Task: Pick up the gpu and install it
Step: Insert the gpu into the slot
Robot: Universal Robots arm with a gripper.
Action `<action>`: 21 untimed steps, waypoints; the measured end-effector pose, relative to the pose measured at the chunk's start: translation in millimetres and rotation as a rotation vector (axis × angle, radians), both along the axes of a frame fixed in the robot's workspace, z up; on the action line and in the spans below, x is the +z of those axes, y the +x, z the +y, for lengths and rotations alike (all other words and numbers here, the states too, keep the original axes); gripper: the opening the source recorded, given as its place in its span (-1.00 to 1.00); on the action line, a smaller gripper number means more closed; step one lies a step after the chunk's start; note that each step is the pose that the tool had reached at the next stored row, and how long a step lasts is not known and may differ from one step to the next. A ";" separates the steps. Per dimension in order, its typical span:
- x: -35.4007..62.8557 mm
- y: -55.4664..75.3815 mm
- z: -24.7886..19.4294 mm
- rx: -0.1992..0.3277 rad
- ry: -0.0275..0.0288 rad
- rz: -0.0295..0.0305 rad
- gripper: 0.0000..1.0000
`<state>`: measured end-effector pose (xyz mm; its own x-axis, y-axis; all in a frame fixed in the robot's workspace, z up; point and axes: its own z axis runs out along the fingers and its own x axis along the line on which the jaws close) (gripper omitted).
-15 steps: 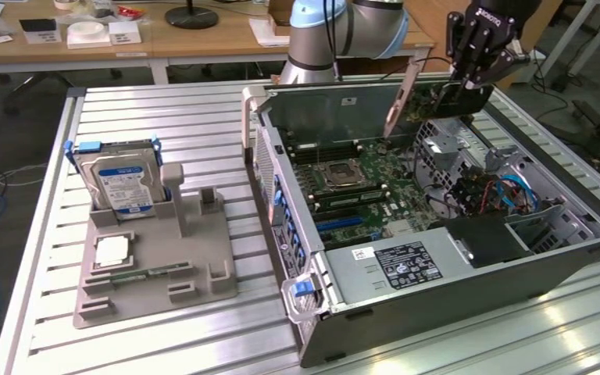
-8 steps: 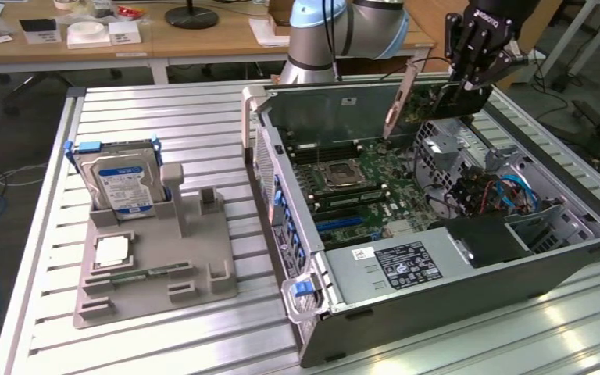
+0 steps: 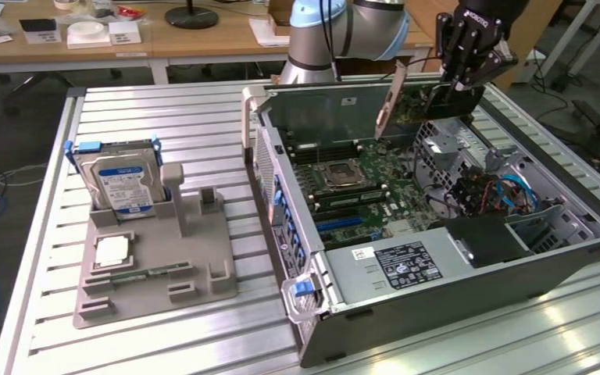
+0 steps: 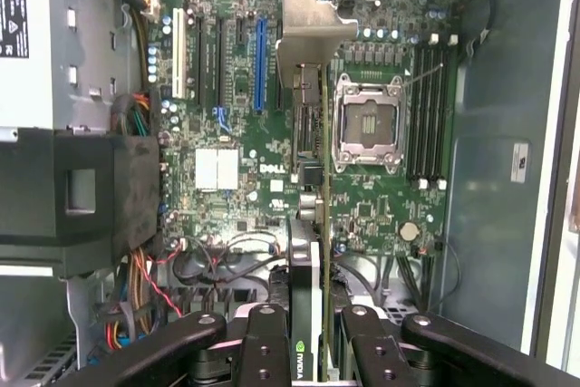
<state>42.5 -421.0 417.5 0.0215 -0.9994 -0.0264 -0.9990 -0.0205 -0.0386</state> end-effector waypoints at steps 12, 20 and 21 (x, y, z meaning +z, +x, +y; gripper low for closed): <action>-0.1 -10.7 0.1 0.000 0.0000 -0.0003 -0.47; -0.1 -16.6 0.1 0.000 0.0001 -0.0005 -0.47; -0.1 -16.6 0.1 0.000 0.0001 -0.0005 -0.47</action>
